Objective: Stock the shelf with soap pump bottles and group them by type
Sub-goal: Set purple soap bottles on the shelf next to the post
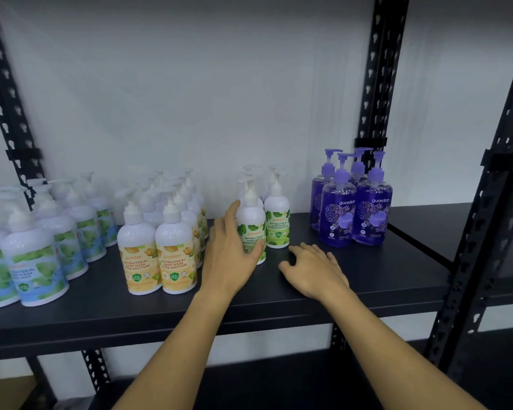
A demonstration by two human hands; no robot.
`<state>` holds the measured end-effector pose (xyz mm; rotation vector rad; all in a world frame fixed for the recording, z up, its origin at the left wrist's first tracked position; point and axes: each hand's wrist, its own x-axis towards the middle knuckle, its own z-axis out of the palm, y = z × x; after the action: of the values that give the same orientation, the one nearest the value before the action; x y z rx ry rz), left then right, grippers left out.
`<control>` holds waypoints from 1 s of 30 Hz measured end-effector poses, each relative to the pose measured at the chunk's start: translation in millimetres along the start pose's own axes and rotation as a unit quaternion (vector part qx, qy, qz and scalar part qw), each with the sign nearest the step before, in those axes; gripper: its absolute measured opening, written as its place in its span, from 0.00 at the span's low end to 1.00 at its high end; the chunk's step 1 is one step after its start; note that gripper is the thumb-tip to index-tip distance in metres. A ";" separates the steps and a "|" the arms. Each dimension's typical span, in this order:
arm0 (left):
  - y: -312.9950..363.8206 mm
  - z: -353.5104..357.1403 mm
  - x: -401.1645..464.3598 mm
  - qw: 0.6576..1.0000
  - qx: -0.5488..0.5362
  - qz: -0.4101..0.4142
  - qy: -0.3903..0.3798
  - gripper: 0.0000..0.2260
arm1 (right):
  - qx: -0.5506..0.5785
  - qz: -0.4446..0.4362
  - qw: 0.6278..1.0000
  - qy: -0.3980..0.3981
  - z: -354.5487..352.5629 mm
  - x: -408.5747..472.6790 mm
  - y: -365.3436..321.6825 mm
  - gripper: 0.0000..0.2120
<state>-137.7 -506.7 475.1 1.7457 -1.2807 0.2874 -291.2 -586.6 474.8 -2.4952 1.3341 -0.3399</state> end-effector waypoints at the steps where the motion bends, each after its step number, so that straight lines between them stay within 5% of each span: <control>1: 5.6 -2.9 -4.8 1.000 0.026 -0.006 0.010 0.36 | -0.003 -0.004 1.000 -0.007 -1.1 -0.4 0.1 0.31; 5: 19.7 -11.9 -26.2 0.994 0.103 -0.008 0.047 0.29 | -0.025 -0.028 0.999 -0.034 -9.8 -7.4 5.0 0.29; 12: 52.8 5.5 -84.3 0.990 0.120 0.073 -0.031 0.18 | -0.072 -0.075 0.995 -0.003 -26.4 -63.3 48.6 0.28; 19: 94.4 44.8 -149.1 0.961 0.184 0.164 -0.123 0.27 | -0.134 -0.089 0.985 0.061 -23.4 -149.4 121.1 0.32; 26: 130.0 106.6 -235.8 0.906 0.156 0.267 -0.290 0.27 | -0.162 0.016 0.986 -0.021 33.5 -239.7 229.3 0.31; 30: 144.1 153.8 -292.9 0.842 0.166 0.260 -0.443 0.27 | -0.175 0.105 0.972 -0.115 92.1 -311.6 298.0 0.29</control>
<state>-434.2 -446.1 278.5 1.8435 -2.5219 -0.0304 -658.1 -470.3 259.8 -2.5270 1.6548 0.2446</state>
